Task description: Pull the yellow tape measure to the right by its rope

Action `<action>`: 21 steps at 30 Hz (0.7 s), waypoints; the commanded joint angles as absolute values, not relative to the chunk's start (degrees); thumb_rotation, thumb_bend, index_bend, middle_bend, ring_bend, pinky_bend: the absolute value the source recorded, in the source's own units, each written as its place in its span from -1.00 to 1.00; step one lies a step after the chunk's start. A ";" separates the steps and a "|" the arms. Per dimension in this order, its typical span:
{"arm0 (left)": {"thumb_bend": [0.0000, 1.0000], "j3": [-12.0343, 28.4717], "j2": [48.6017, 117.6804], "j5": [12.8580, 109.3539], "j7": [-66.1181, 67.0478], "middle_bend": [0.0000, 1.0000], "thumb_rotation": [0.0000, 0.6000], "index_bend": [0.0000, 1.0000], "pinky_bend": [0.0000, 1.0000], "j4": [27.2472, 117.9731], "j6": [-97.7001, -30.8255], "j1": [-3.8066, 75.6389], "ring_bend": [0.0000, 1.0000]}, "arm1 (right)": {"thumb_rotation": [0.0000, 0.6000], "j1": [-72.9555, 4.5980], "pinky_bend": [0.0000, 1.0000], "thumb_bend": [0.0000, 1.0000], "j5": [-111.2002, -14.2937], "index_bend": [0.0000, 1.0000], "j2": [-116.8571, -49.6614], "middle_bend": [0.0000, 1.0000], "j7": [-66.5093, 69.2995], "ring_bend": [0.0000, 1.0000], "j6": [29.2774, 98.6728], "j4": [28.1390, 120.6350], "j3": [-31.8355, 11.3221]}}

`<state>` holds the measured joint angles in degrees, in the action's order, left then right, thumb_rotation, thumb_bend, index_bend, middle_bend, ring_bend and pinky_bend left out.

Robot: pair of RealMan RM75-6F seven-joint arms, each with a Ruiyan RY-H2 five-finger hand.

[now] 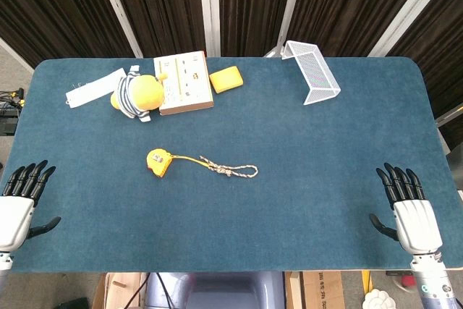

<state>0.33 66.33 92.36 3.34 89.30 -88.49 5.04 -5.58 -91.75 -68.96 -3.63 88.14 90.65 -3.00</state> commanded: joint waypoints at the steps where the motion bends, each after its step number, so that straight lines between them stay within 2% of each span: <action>1: -1.00 0.33 66.33 92.35 3.42 -1.00 1.00 -1.00 -1.00 89.28 -88.49 5.04 -1.00 | 1.00 -5.57 -1.00 -0.50 -91.74 -1.00 -68.96 -1.00 -3.64 -1.00 88.15 90.66 -3.01; 21: -1.00 0.40 66.22 92.37 3.20 -1.00 1.00 -1.00 -1.00 89.25 -89.26 4.66 -1.00 | 1.00 -6.62 -1.00 -0.50 -92.03 -1.00 -68.57 -1.00 -2.67 -1.00 86.56 92.46 -3.02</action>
<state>0.40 66.22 92.37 3.21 89.25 -89.25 4.66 -6.50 -91.91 -68.64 -2.78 86.66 92.36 -2.99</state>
